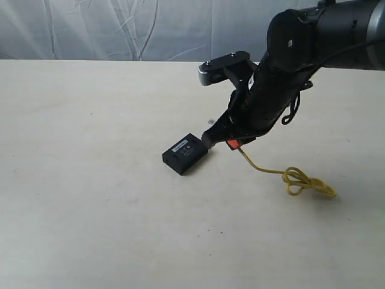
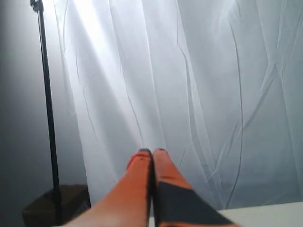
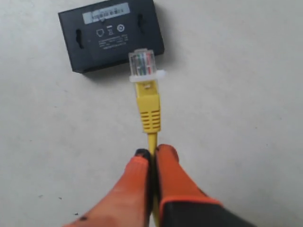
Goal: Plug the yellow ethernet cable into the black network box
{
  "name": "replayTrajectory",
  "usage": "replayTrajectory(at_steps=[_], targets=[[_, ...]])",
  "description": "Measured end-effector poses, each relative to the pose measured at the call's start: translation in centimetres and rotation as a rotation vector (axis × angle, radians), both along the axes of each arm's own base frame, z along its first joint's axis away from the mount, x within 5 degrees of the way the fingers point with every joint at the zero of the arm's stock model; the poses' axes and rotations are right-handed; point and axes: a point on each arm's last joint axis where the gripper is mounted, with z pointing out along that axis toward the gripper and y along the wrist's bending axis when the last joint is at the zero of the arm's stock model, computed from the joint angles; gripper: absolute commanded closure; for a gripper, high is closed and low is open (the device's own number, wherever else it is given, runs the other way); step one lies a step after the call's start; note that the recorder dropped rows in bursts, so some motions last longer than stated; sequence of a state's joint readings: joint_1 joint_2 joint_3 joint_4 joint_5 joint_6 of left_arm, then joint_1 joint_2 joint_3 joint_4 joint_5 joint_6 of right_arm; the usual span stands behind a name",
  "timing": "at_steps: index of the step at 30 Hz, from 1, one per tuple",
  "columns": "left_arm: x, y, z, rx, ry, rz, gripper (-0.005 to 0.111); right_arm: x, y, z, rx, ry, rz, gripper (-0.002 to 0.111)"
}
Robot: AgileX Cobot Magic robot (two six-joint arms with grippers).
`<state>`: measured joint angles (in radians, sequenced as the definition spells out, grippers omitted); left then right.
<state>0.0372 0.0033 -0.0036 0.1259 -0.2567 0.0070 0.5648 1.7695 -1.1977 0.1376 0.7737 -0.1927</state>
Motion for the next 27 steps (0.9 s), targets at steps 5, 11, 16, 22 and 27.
replayTrajectory(at_steps=[5,11,16,22,27], targets=[[-0.2,-0.1,0.5,0.003,-0.059,-0.007,0.107,0.9,0.4,0.3,0.055,-0.117,0.007,0.109],[-0.3,-0.1,0.7,0.004,-0.084,-0.011,0.107,2.3,1.4,1.7,0.161,-0.240,-0.030,0.109],[-0.1,0.0,0.3,-0.009,-0.034,-0.005,0.107,2.6,1.9,0.1,0.180,-0.179,-0.066,0.109],[0.1,0.4,1.7,-0.057,0.236,0.029,0.107,2.2,1.8,-0.7,0.144,-0.103,-0.055,0.109],[2.2,0.5,4.4,-0.076,0.391,0.036,0.107,1.3,1.5,-1.1,0.099,0.000,-0.036,0.109]])
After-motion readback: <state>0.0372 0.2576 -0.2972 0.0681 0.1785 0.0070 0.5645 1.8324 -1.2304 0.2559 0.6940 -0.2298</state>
